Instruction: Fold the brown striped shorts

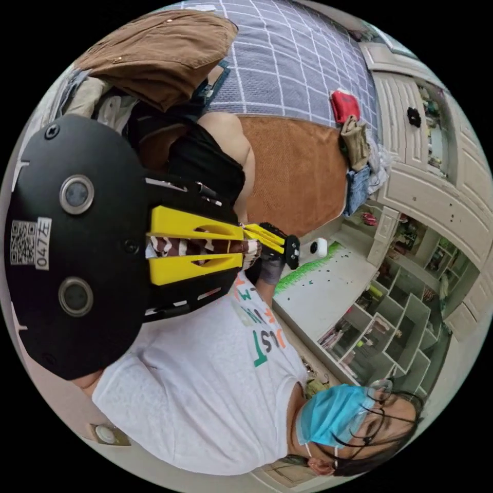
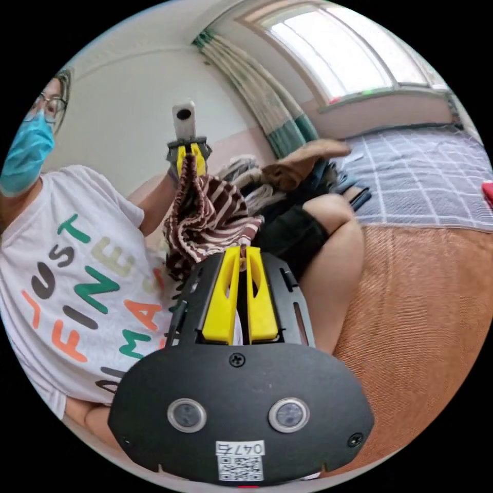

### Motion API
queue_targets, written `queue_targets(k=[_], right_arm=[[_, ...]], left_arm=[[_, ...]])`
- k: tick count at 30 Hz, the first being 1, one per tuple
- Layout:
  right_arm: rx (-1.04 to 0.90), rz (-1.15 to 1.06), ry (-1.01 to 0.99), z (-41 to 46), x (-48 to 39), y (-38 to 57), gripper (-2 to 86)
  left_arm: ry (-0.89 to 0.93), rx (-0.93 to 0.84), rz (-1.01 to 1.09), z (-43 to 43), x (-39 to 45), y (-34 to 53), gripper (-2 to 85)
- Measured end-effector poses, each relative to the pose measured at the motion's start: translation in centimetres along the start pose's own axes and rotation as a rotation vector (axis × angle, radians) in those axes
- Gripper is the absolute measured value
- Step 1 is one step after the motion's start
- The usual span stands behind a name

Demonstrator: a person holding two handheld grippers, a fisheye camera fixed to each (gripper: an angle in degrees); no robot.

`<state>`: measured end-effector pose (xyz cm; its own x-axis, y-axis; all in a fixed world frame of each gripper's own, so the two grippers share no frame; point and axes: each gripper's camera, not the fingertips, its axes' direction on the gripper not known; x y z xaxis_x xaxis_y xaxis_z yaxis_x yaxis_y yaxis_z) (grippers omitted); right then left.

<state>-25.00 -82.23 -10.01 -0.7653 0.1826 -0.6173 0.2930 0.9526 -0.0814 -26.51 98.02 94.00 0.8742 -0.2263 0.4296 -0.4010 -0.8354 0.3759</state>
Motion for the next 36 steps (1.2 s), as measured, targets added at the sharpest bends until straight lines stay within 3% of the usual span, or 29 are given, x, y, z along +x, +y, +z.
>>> queue_targets(k=[5,9,14,17,22,24,27,31,36], right_arm=[[0.326,-0.014,0.259,-15.1,-4.2,1.1,-0.7],[0.579,-0.044,0.588,-27.4,-11.2,2.7,-0.7],[0.608,-0.050,1.057,-34.5,-15.9,2.1,-0.5],[0.511,0.068,1.261,-35.7,-15.5,1.7,-0.4],[0.292,0.401,1.320,-31.5,-10.7,9.2,-0.5],[0.137,0.646,1.304,-26.7,-6.3,16.0,-0.4],[0.063,0.907,1.173,-22.0,-2.8,24.2,1.6],[0.067,1.028,1.100,-21.2,-3.2,28.4,5.4],[0.160,0.797,1.050,-22.7,-3.7,23.9,4.3]], left_arm=[[0.017,0.308,0.041,-2.6,4.5,-4.4,4.3],[-0.150,0.408,0.158,0.9,11.2,-12.9,4.2],[-0.508,0.338,0.395,10.5,17.7,-25.7,4.2],[-0.533,0.310,0.449,20.2,17.7,-30.6,4.3],[-0.382,-0.105,0.396,44.7,14.4,-29.2,4.9],[-0.307,-0.409,0.348,60.5,12.2,-23.8,5.0],[-0.183,-0.623,0.290,72.7,11.9,-16.9,5.7],[-0.151,-0.533,0.234,73.6,12.7,-15.2,6.8],[0.038,-0.236,-0.091,69.0,5.5,-17.2,6.6]])
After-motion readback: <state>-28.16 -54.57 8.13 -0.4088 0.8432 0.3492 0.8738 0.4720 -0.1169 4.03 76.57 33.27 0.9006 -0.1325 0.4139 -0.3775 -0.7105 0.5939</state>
